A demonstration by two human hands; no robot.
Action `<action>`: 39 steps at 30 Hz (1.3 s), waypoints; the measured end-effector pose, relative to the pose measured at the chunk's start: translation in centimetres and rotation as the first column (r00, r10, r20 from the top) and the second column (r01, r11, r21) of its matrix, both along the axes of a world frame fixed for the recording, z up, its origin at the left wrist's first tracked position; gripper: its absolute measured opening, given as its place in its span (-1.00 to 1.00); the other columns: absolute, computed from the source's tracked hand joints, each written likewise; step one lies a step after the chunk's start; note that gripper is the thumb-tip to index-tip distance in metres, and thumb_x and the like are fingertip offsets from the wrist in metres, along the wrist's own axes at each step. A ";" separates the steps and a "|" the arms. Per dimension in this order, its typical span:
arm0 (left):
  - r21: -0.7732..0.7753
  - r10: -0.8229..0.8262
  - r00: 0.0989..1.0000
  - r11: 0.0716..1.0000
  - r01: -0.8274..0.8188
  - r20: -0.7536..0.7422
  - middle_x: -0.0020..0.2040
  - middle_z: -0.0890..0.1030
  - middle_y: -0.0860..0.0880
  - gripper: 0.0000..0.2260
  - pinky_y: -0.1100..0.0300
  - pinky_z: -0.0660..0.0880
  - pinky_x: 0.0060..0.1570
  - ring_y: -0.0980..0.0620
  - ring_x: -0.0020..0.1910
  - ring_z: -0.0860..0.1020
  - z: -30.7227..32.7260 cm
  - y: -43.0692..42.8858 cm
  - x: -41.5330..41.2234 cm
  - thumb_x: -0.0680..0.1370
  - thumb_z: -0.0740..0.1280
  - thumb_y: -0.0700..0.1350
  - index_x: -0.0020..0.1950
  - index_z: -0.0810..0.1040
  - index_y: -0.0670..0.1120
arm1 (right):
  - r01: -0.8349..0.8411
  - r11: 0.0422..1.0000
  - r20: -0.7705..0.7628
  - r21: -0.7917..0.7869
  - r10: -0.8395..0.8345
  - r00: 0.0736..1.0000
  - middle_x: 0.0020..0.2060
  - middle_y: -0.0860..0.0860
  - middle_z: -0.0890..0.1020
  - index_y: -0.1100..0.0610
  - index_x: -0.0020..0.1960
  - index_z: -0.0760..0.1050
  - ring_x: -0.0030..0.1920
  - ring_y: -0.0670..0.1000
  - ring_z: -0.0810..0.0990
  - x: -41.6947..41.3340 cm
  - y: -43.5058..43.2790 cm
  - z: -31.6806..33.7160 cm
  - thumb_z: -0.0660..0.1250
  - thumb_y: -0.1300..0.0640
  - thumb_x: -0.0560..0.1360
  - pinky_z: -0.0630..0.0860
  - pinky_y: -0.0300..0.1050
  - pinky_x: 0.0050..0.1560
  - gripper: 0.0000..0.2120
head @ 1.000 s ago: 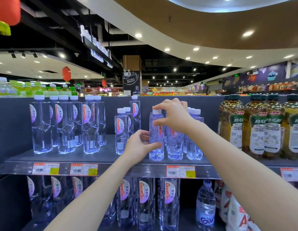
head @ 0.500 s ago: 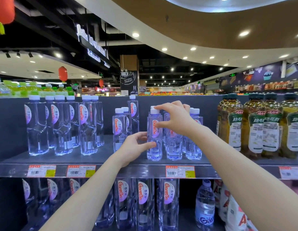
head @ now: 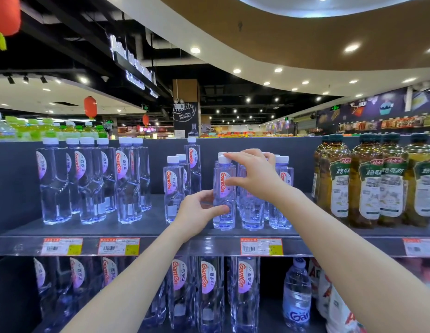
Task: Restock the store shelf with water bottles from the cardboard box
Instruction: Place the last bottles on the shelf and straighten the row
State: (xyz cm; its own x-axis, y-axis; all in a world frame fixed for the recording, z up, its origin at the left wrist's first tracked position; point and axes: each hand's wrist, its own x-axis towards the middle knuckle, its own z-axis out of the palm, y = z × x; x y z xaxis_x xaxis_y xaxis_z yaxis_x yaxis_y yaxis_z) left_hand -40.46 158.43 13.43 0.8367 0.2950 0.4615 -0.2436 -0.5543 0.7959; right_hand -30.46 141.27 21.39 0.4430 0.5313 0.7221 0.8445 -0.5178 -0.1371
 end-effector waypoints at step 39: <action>0.035 0.043 0.999 0.998 -0.043 0.002 0.09 0.63 0.18 -0.54 -0.01 0.64 0.16 0.21 0.10 0.60 -0.4 -0.2 0.1 0.43 0.60 0.14 0.25 0.54 0.14 | 0.221 0.918 -0.538 0.328 -0.011 0.843 0.35 -0.01 0.60 -0.01 0.55 0.34 0.30 0.06 0.59 -2.2 -9.1 -8.8 0.38 0.02 0.61 0.50 0.06 0.30 -0.47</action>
State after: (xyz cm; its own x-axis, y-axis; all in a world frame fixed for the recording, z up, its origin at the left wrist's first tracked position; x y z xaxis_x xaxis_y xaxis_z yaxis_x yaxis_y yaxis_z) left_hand -40.38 158.19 12.99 0.8233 0.3138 0.4731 -0.2198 -0.5921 0.7753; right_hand -32.71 132.15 12.58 0.8453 0.1977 0.4964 0.5298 -0.4305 -0.7307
